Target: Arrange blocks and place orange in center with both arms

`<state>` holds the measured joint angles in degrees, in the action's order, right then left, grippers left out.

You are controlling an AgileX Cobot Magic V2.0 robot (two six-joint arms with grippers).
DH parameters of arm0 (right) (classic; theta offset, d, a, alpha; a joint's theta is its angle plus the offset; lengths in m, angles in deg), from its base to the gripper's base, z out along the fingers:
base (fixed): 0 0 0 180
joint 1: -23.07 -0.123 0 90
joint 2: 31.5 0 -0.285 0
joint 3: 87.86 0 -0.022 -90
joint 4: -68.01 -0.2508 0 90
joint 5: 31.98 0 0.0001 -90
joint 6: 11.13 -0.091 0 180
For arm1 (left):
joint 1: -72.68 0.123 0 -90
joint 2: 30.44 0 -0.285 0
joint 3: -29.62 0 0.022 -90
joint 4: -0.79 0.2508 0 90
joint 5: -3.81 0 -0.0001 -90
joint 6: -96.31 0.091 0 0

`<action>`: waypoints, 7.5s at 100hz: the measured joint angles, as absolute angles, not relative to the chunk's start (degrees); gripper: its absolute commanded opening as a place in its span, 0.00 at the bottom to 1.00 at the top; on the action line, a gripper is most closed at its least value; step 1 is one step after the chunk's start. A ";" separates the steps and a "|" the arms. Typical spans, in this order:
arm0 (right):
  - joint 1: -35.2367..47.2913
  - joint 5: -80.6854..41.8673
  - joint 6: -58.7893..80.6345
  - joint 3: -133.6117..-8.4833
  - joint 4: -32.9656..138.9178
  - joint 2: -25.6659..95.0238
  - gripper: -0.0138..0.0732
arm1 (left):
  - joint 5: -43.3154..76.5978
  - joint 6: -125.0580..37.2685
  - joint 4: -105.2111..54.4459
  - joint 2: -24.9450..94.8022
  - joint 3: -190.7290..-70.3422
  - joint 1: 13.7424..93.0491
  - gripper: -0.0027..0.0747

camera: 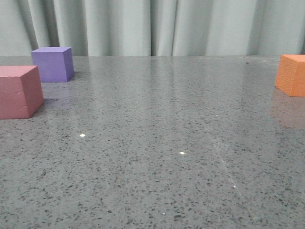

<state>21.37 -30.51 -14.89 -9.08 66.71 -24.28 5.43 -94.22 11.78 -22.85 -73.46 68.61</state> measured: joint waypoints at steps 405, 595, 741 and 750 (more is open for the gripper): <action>21.37 3.50 -14.89 -77.81 69.30 67.09 0.89 | 5.43 -94.22 11.78 -22.85 -73.46 68.61 0.01; -6.67 18.82 -40.83 -99.39 72.13 73.96 0.50 | 5.43 -94.22 11.78 -22.85 -73.46 68.61 0.01; -16.06 25.57 -55.72 -113.89 83.90 91.07 0.50 | 5.43 -94.22 11.78 -22.85 -73.46 68.61 0.01; -16.16 25.57 -55.72 -113.98 83.99 91.18 0.51 | 5.43 -94.22 11.78 -22.85 -73.46 68.61 0.01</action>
